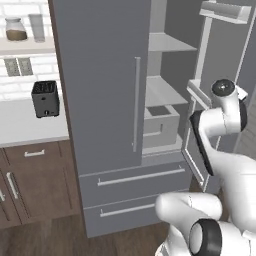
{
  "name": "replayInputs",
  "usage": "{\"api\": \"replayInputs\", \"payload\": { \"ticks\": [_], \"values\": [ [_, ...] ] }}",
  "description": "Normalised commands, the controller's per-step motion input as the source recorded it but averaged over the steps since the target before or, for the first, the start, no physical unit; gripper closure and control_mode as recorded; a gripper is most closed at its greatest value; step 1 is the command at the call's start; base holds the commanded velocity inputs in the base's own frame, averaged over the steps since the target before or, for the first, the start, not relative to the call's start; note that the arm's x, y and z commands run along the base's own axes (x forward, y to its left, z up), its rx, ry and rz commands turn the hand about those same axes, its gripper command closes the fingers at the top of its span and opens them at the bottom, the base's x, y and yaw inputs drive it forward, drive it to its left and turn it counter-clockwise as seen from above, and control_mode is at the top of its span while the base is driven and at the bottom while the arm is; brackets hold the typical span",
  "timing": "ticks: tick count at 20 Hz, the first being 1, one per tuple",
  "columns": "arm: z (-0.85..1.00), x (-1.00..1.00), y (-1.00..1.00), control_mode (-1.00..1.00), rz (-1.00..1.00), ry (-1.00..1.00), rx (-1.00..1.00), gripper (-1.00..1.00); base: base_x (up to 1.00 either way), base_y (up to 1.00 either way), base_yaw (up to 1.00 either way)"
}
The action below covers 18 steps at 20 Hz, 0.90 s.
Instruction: Take the strawberry from the fridge and place it on top of the pancake, located on the dining counter.
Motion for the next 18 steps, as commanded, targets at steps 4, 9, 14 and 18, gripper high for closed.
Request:
{"api": "replayInputs", "payload": {
  "ticks": [4,9,14,18],
  "values": [
    [0.04,1.00,0.81,-1.00,0.00,0.63,-0.61,-1.00,0.00,0.00,0.00],
    [-0.01,0.77,-0.04,-1.00,-0.07,0.32,-0.16,-1.00,0.00,0.00,0.00],
    [-0.32,0.79,-0.74,-1.00,0.00,-0.06,0.00,-1.00,0.00,0.00,0.00],
    [-0.27,0.36,-0.72,-1.00,0.00,-0.05,0.00,-1.00,0.00,0.00,0.00]
  ]
}}
